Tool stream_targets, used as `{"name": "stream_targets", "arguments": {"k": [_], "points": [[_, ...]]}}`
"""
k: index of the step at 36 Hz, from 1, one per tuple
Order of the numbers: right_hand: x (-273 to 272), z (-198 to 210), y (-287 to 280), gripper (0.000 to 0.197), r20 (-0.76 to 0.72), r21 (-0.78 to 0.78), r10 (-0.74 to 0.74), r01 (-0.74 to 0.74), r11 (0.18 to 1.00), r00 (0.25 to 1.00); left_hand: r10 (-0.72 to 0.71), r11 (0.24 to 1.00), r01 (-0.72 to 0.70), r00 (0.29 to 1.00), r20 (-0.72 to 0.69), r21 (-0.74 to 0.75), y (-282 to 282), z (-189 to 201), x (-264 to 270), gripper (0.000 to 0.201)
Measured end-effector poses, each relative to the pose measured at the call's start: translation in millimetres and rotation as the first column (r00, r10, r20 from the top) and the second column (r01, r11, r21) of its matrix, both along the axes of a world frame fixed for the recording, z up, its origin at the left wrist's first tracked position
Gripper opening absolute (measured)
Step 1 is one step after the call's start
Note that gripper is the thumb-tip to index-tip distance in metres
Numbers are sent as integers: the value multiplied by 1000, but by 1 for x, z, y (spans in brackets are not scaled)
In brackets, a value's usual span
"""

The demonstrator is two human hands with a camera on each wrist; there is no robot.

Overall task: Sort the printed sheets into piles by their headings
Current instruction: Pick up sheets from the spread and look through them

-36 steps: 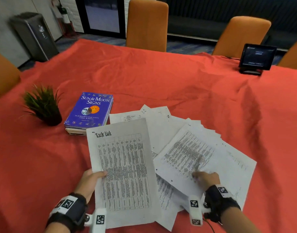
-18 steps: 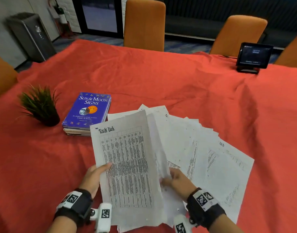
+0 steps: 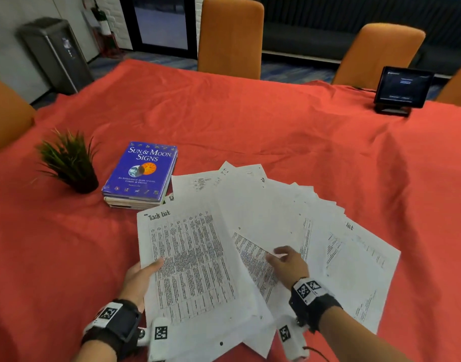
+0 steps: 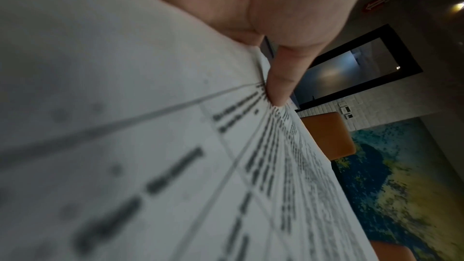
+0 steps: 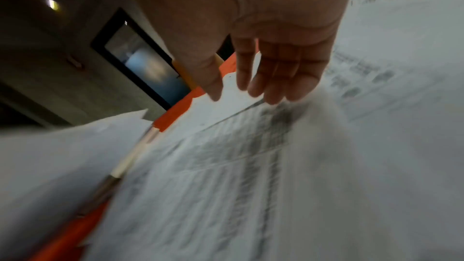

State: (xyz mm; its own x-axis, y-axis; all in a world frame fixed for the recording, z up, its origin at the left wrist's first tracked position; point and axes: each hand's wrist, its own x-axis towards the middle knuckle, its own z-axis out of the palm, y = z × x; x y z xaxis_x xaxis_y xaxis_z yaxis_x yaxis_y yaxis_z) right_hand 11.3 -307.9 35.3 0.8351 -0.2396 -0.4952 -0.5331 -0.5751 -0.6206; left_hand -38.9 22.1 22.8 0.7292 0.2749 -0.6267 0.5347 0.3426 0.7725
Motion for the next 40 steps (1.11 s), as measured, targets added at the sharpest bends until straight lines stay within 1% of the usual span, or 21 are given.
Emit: {"name": "stream_targets", "arguments": {"k": [1, 2, 4, 5, 7, 9, 11, 14, 16, 18, 20, 23, 24, 26, 28, 30, 32, 34, 37, 39, 40], "points": [[5, -7, -9, 27, -44, -52, -48, 46, 998, 998, -5, 1000, 5, 1000, -10, 7, 2, -1, -2, 30], [11, -13, -17, 30, -95, -36, -114, 111, 993, 989, -9, 1000, 9, 1000, -20, 15, 4, -2, -3, 32], [19, -22, -27, 35, -215, 109, -264, 292, 950, 940, -16, 999, 17, 999, -36, 30, 6, -4, -4, 33], [21, -22, -29, 34, -270, 192, -343, 400, 896, 900, -17, 999, 19, 999, -36, 38, 6, -5, -5, 32], [24, -23, -30, 24, -362, 330, -461, 574, 750, 810, -18, 999, 21, 999, -46, 47, 6, -5, -6, 31], [26, -26, -28, 18, -422, 396, -525, 671, 626, 739, -20, 999, 23, 998, -56, 48, 6, -6, -7, 30], [29, -30, -26, 17, -446, 418, -559, 715, 561, 699, -36, 998, 38, 998, -58, 44, 5, -4, -8, 29], [35, -32, -23, 19, -412, 380, -588, 718, 584, 696, -54, 997, 56, 997, -49, 55, 5, -4, -8, 26], [38, -28, -20, 19, -423, 404, -569, 709, 578, 705, -65, 996, 67, 997, -45, 63, 5, -3, -9, 27], [38, -24, -21, 12, -402, 385, -537, 669, 636, 742, -73, 994, 77, 996, -49, 77, 7, -4, -10, 29], [38, -22, -21, 18, -308, 373, -504, 590, 716, 807, -81, 991, 86, 996, -42, 108, 11, -6, -10, 30], [37, -12, -17, 30, -96, 370, -544, 537, 758, 834, -110, 982, 112, 994, -18, 152, 12, -3, -9, 26], [38, -7, -16, 32, -17, 360, -503, 474, 804, 864, -119, 977, 118, 993, 0, 177, 11, 1, -9, 23], [39, 9, -11, 34, 101, 339, -322, 271, 901, 941, -139, 959, 122, 989, 52, 256, 8, 8, -6, 22], [41, 28, -11, 34, 165, 322, -160, 101, 942, 973, -158, 931, 112, 981, 109, 348, 5, 20, -4, 25], [44, 43, -13, 34, 206, 256, 5, -59, 965, 979, -162, 904, 81, 974, 162, 419, 4, 32, -1, 28], [46, 55, -12, 37, 260, 51, 199, -219, 974, 945, -145, 870, 16, 963, 225, 492, 3, 46, 4, 35], [49, 66, -11, 36, 345, -187, 333, -284, 940, 877, -118, 836, -66, 947, 297, 545, 6, 58, 9, 42], [59, 84, -11, 26, 432, -436, 471, -279, 856, 769, -98, 806, -178, 901, 422, 565, 15, 70, 18, 61], [65, 98, -14, 16, 488, -542, 514, -216, 812, 705, -75, 804, -225, 879, 471, 550, 20, 77, 22, 76], [68, 103, -16, 11, 535, -580, 529, -170, 797, 658, -65, 801, -241, 875, 481, 548, 22, 79, 23, 81]]}}
